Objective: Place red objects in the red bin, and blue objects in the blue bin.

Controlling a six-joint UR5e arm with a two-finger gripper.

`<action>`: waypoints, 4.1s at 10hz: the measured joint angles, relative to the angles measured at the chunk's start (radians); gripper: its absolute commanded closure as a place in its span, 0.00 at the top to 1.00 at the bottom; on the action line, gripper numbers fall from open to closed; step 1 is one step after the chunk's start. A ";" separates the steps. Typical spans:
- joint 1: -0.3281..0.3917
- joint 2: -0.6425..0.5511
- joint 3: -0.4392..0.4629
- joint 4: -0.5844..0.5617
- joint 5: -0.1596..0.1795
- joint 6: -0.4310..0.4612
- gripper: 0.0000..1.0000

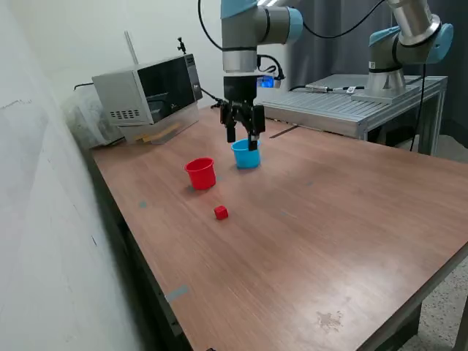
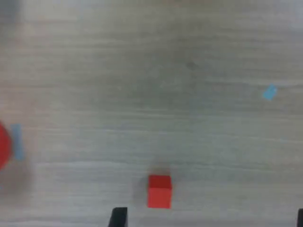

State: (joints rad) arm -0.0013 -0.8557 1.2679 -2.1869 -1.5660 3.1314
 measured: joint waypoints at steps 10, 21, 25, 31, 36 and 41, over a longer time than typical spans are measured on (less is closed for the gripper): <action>0.000 0.264 -0.174 -0.131 0.003 0.050 1.00; -0.010 0.330 -0.229 -0.160 0.001 0.049 0.00; -0.018 0.329 -0.221 -0.162 0.000 0.035 0.00; -0.144 0.096 -0.106 -0.134 -0.005 -0.055 0.00; -0.277 0.068 -0.040 -0.109 -0.003 -0.097 0.00; -0.268 0.064 -0.003 -0.110 0.003 -0.102 1.00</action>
State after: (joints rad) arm -0.2692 -0.7914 1.2647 -2.2967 -1.5634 3.0296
